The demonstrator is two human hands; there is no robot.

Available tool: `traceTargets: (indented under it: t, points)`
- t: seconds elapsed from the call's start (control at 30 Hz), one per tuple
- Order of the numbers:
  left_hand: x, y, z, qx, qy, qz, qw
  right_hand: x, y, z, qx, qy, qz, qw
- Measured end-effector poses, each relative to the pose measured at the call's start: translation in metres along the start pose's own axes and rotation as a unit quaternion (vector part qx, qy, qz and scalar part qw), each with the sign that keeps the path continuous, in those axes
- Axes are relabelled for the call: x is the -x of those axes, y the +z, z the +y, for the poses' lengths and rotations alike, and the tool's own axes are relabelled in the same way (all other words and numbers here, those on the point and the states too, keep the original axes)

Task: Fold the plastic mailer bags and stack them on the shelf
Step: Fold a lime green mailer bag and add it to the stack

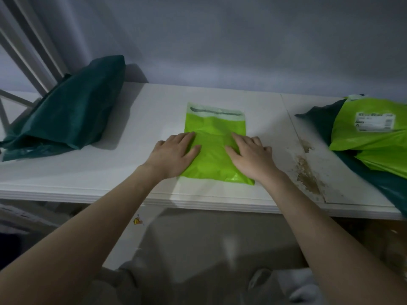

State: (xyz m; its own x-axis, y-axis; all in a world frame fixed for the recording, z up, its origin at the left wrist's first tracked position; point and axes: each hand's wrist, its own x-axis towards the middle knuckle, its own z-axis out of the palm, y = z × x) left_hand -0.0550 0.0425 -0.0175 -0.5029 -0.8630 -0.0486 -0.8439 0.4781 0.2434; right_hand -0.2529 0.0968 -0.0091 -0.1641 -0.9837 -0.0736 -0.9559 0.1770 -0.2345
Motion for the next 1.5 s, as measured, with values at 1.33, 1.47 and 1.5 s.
traceTargets:
  t: [1.33,1.47,1.5]
  points:
    - [-0.034,-0.013,-0.015,0.378,-0.255,0.044,0.889,-0.033,-0.013,0.017,-0.293,0.207,-0.005,0.933]
    - [-0.03,-0.019,-0.013,0.481,-0.255,0.028,0.838,-0.035,-0.013,0.015,-0.345,0.214,-0.002,0.914]
    - [-0.029,-0.021,-0.012,0.51,-0.252,0.026,0.822,-0.035,-0.015,0.014,-0.362,0.217,0.004,0.907]
